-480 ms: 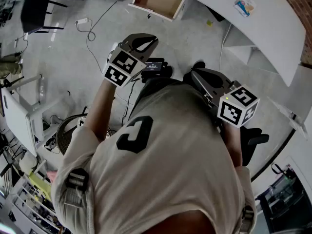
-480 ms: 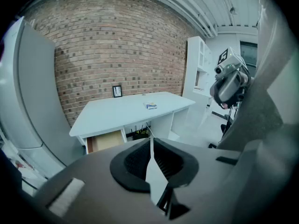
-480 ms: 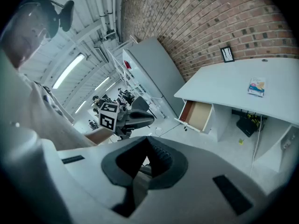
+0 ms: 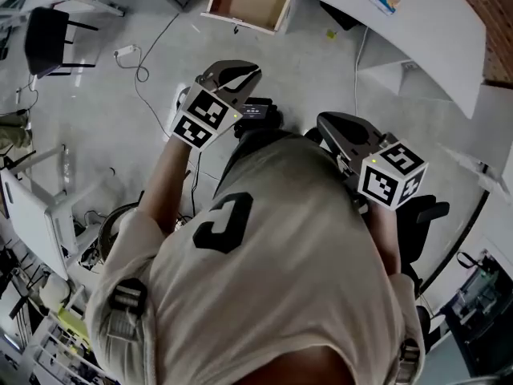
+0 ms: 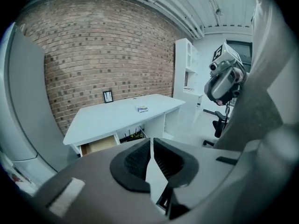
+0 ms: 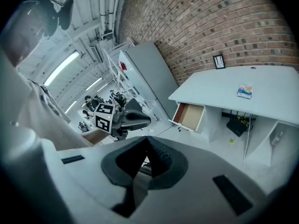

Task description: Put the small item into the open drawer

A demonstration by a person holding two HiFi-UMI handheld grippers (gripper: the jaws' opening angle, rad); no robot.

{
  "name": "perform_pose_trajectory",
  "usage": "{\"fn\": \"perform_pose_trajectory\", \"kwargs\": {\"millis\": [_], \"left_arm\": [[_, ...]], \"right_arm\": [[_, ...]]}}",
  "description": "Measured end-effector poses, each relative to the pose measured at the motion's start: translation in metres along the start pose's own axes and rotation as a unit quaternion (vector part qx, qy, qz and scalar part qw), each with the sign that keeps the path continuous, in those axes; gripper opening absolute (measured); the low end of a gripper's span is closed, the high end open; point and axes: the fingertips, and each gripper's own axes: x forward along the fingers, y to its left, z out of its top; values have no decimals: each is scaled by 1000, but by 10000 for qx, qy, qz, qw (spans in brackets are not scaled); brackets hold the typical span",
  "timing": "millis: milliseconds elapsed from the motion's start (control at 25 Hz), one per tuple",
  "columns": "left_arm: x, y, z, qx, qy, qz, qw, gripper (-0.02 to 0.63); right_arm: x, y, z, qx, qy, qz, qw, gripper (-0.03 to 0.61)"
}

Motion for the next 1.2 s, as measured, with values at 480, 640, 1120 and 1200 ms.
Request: {"fn": "perform_pose_trajectory", "kwargs": {"millis": [480,640,1120,1200], "left_arm": [[24,-35,27,33,93,-31,9999,21],[33,-73,39,63,130,-116,9998,21],[91,-144,100,370,-17,-55,9993,21],[88,-148,117,151,-308,48,9994,21]], "right_arm": [[-50,-40,-14,596,-406,34,9974,3],[-68,-42,-25,479,-402,154,9979,3],[-133,-93,-16,96,-873,438,9952,3],[-136,-90,-17,-148,-762,509,9957,3]]}}
